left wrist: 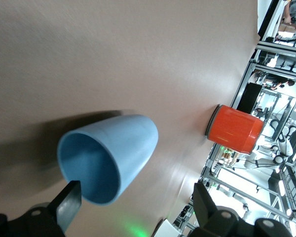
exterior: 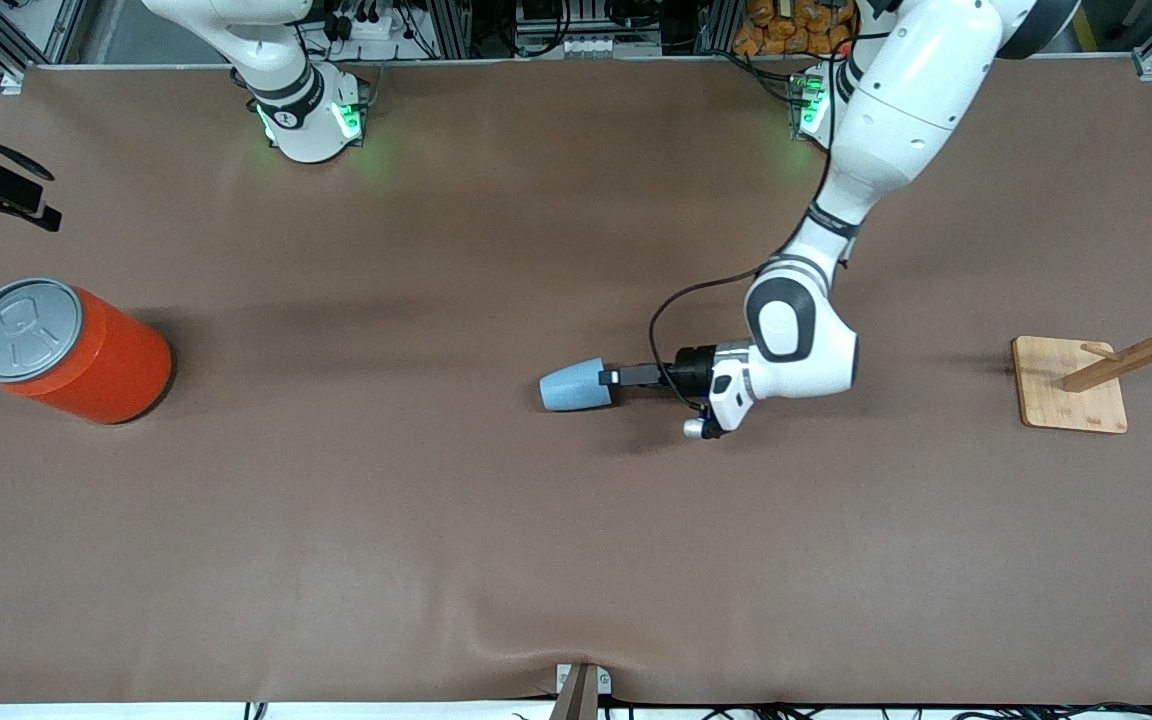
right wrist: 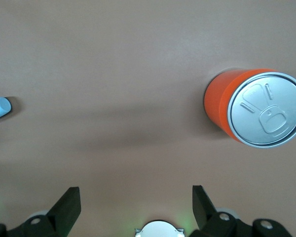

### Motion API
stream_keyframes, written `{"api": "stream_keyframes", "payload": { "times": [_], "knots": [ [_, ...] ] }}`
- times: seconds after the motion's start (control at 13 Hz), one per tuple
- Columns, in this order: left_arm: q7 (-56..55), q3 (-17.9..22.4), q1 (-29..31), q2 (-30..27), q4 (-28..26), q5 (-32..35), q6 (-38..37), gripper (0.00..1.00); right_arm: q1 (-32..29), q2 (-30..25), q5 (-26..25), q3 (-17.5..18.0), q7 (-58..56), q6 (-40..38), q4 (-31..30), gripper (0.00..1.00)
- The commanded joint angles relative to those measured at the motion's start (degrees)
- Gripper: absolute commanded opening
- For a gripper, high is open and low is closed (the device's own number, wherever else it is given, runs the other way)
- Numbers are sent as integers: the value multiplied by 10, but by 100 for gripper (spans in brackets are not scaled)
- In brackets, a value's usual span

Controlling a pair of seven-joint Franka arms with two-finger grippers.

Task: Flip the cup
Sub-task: 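Reach the left gripper to the cup's base and close on it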

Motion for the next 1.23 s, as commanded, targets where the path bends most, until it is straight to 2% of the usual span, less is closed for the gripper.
{"api": "stream_keyframes", "payload": {
  "times": [0.0,0.38,0.61,0.77,0.84,0.92,1.0,1.07,1.15],
  "knots": [
    [5,0,1,-8,-8,-21,6,100,14,-8,-2,7,19,-7,3,100],
    [10,2,-18,23,38,-51,7,100,24,26,6,8,19,40,1,100],
    [21,2,-20,38,40,-50,7,100,16,24,7,4,14,38,3,100],
    [29,2,-26,61,65,-52,7,100,3,19,5,4,12,36,3,100],
    [29,2,-27,66,73,-53,7,86,-7,20,6,1,11,39,5,100],
    [28,2,-27,66,80,-53,7,44,-16,20,4,2,5,42,5,100],
    [23,2,-24,64,85,-52,7,16,-16,20,-2,1,-2,43,5,100],
    [22,2,-23,63,85,-51,7,0,-17,19,-4,1,-2,42,5,100],
    [21,3,-21,62,85,-46,6,0,-17,18,-12,1,-3,39,5,100]
  ]
}}
